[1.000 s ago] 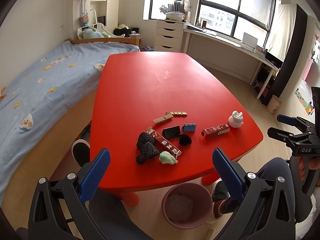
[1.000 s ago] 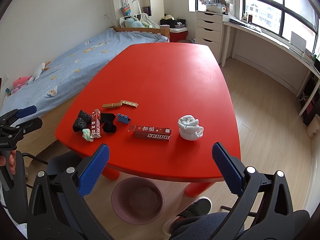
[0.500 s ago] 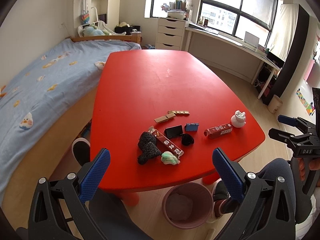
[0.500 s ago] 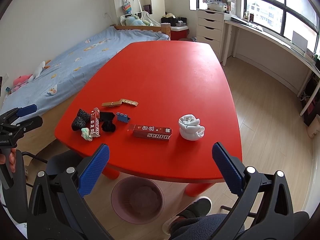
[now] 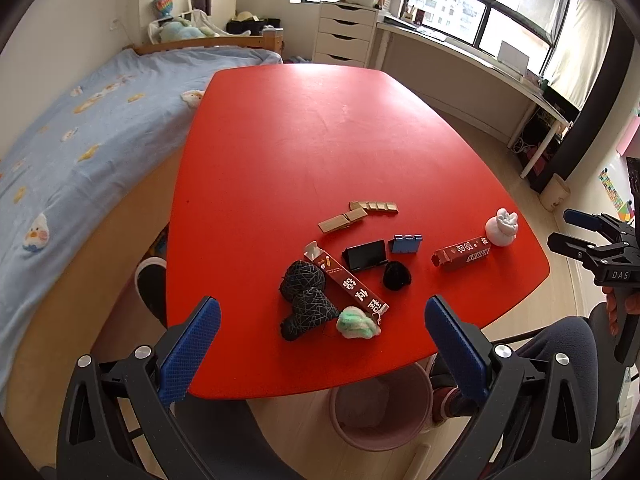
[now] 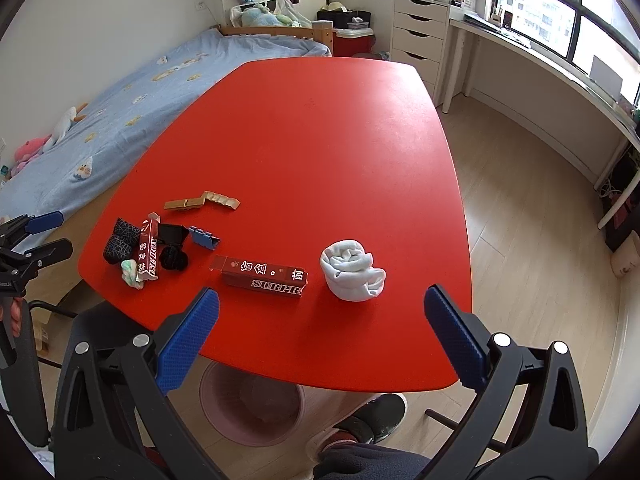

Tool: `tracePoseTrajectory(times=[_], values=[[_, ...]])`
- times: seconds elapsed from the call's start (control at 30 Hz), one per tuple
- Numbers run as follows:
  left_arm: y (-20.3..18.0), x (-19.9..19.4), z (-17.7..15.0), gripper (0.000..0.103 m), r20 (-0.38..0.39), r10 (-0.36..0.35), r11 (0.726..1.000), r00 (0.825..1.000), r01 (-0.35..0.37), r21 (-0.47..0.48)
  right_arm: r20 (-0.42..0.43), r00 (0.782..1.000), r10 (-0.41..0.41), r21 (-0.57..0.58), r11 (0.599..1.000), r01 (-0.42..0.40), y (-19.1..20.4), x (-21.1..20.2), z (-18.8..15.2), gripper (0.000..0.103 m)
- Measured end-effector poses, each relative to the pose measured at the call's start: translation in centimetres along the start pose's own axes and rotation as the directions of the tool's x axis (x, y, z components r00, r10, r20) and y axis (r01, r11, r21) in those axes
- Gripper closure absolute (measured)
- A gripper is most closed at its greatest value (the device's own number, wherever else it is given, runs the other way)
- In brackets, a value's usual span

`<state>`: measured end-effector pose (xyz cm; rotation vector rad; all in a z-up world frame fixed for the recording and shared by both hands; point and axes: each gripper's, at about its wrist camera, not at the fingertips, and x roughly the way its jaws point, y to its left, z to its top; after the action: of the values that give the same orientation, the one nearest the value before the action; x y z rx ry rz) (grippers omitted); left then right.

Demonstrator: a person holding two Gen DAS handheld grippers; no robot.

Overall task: Collect trash
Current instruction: 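Move the right tool toward the white rolled towel on the table, then grasp the white towel with the right tool while the left tool grasps the black knit ball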

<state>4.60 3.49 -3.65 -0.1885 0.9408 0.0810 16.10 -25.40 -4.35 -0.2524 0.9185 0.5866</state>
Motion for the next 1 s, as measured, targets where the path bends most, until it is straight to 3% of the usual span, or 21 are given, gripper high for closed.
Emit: tracePoseTrajectory(times=[0.37,0.53,0.57,0.63,0.73,0.9,1.0], values=[[2.2,5.0,1.3,0.005,-0.177,0.018,0.999,0.984,-0.025,-0.036,-0.146,0.989,0.012,-0.018,1.000,-0.015,-2.0,6.3,1.6,0.003],[2.4,6.1,1.1,0.006,-0.209,0.019,0.999,0.978,-0.027,-0.037,-0.163,0.987,0.013,-0.024,1.000,-0.017,-2.6,7.5,1.6,0.003],[2.5,6.2,1.1,0.006,-0.211,0.020,0.999,0.977,-0.028,-0.037,-0.164,0.986,0.017,-0.023,1.000,-0.021,-2.6,7.6,1.6,0.005],[2.6,6.4,1.1,0.008,-0.216,0.016,0.999,0.976,-0.024,-0.036,-0.174,0.985,0.018,-0.024,0.999,-0.022,-2.7,8.0,1.7,0.018],[2.8,6.6,1.0,0.025,-0.228,0.005,0.999,0.974,-0.015,-0.040,-0.185,0.983,0.020,-0.026,0.999,-0.025,-2.6,8.4,1.6,0.026],[2.9,6.6,1.0,0.053,-0.226,-0.029,0.998,0.974,0.017,-0.053,-0.189,0.982,0.026,-0.031,0.999,-0.032,-2.5,8.7,1.5,0.051],[2.8,6.6,1.2,0.070,-0.215,-0.036,0.999,0.976,0.028,-0.042,-0.181,0.983,0.030,-0.027,0.999,-0.036,-2.5,8.5,1.5,0.061]])
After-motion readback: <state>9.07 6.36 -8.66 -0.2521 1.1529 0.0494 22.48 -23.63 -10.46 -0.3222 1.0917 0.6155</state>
